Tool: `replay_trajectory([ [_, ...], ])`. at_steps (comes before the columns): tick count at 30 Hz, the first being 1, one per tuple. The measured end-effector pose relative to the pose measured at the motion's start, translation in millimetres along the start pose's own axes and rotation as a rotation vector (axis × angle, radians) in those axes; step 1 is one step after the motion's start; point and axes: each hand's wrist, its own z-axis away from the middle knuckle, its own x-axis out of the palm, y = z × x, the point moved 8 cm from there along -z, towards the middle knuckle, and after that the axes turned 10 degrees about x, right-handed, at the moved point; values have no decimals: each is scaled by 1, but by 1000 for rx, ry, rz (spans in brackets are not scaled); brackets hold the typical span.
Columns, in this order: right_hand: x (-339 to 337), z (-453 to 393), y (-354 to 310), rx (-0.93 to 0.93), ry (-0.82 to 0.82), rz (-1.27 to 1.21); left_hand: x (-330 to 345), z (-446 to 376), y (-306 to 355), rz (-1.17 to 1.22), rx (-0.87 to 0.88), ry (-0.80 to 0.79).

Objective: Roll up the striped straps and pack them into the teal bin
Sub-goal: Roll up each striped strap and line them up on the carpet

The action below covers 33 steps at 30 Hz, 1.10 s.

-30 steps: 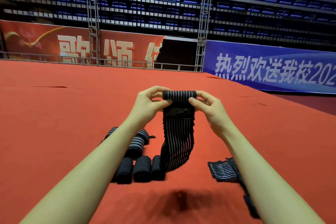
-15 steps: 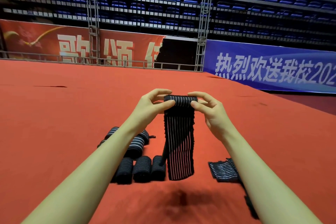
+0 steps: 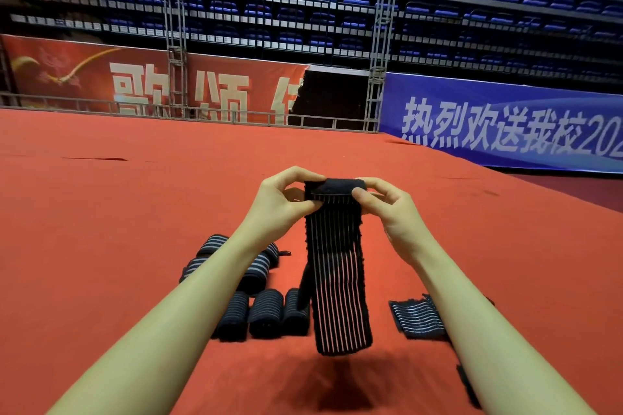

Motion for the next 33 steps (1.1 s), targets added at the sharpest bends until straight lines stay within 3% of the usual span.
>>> replay_trajectory([
  [7,-1,1,0,-18,-13,31,1,-1,-3,-38,-53,-41],
  [16,4,1,7,27,-40,81,-2,1,-7,54,-38,23],
  [21,1,1,9,18,-30,16,3,1,6,-21,115,-31],
  [26,2,0,7,0,-33,-12,5,3,-8,-11,-49,-84],
  [33,5,2,18,42,-2,57,1,11,-17,31,-59,2],
])
